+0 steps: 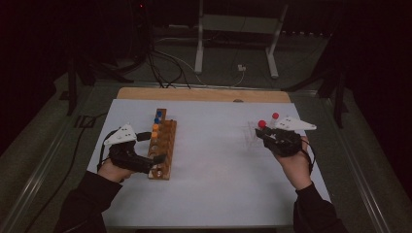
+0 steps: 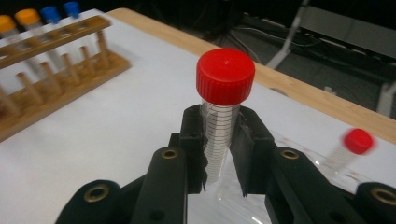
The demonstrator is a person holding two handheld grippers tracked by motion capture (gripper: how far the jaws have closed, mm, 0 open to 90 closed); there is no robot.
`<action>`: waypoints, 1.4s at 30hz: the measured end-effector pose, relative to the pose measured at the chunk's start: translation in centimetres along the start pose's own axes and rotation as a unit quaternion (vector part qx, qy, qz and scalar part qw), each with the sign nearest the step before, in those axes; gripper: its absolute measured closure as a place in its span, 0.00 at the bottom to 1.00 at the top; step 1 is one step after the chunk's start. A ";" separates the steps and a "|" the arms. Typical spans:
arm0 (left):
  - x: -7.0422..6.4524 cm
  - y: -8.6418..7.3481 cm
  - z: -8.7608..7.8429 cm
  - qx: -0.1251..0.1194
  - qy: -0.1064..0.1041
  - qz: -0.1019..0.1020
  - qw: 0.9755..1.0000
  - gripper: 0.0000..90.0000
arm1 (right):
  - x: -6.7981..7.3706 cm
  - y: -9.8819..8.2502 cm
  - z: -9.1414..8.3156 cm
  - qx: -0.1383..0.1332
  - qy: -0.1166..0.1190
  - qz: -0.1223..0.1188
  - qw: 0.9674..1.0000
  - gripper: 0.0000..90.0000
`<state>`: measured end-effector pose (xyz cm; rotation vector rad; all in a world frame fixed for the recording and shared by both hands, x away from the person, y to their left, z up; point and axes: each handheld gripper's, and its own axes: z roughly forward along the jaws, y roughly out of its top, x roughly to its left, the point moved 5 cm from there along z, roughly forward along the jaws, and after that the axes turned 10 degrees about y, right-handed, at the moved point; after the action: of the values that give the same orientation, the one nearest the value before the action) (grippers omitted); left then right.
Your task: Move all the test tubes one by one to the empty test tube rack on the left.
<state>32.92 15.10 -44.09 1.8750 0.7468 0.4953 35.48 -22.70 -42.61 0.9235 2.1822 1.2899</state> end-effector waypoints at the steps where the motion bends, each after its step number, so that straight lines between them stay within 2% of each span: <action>1: -0.2 0.1 0.1 0.001 -0.003 0.003 1.000 0.03 | 0.4 0.0 0.2 0.001 0.005 -0.002 1.000 0.84; 5: -1.2 0.7 0.5 -0.001 -0.009 0.014 1.000 0.03 | 1.9 -0.1 1.1 0.006 0.024 -0.015 1.000 0.83; 14: -3.4 2.0 1.7 -0.003 -0.041 0.023 0.999 0.03 | 5.2 -0.6 2.6 0.017 0.067 -0.038 0.997 0.84; 20: -4.9 2.7 2.7 -0.007 -0.067 0.029 0.997 0.06 | 7.4 -1.0 3.4 0.023 0.096 -0.051 0.994 0.83; 25: -6.2 3.0 3.7 -0.004 -0.085 0.037 0.996 0.10 | 9.3 -1.5 4.5 0.038 0.123 -0.064 0.990 0.84; 33: -7.8 3.2 5.0 0.001 -0.099 0.045 0.994 0.28 | 11.6 -1.7 5.5 0.047 0.149 -0.081 0.984 0.83; 37: -8.3 3.2 5.6 0.005 -0.101 0.052 0.994 0.42 | 12.1 -1.7 5.7 0.049 0.157 -0.084 0.983 0.84; 42: -8.7 3.0 6.4 0.016 -0.100 0.058 0.993 0.53 | 12.5 -1.7 5.9 0.050 0.163 -0.087 0.981 0.84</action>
<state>31.47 3.96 -44.01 1.9708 0.5186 0.3633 30.28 -10.65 -47.27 0.5695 2.5335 1.3318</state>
